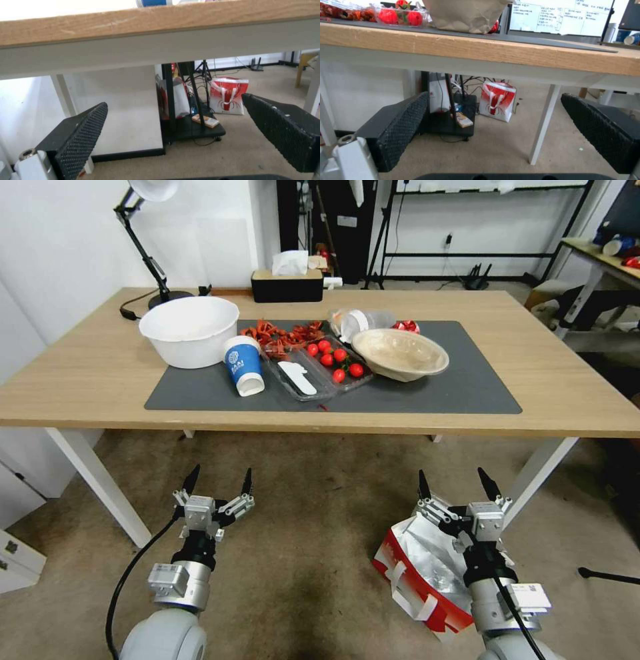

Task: Pick up the food delivery bag from the floor and place it on the table.

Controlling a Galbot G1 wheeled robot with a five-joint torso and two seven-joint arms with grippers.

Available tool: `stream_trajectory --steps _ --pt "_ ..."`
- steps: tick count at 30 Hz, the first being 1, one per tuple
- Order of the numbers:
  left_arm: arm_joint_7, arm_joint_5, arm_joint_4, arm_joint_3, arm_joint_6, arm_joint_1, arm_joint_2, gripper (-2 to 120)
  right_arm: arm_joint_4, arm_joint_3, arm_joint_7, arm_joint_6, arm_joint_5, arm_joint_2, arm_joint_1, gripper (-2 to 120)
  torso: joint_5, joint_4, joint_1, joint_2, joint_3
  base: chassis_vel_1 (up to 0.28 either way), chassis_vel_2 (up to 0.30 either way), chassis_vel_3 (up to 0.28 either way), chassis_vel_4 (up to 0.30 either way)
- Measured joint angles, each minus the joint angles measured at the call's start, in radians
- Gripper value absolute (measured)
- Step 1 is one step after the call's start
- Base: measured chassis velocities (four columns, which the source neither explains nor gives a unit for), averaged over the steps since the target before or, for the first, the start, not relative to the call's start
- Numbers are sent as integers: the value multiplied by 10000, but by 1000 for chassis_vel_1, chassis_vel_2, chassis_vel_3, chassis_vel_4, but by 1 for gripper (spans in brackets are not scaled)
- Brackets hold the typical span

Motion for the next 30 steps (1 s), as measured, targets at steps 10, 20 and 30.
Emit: stream_trajectory --steps 10,20,30 --pt "-10 63 105 32 -57 -84 4 100 41 42 -24 0 -5 -15 -47 100 -1 -1 -161 -435 -272 0 0 0 0" --pt "-12 -6 122 -19 -81 -91 -9 100 90 54 -26 -9 7 -3 -70 100 0 0 -336 -868 -530 0 0 0 0" --pt "6 -80 121 14 -62 -132 13 100 90 52 -35 0 -11 25 -72 100 1 0 -460 -1207 -747 0 0 0 0"
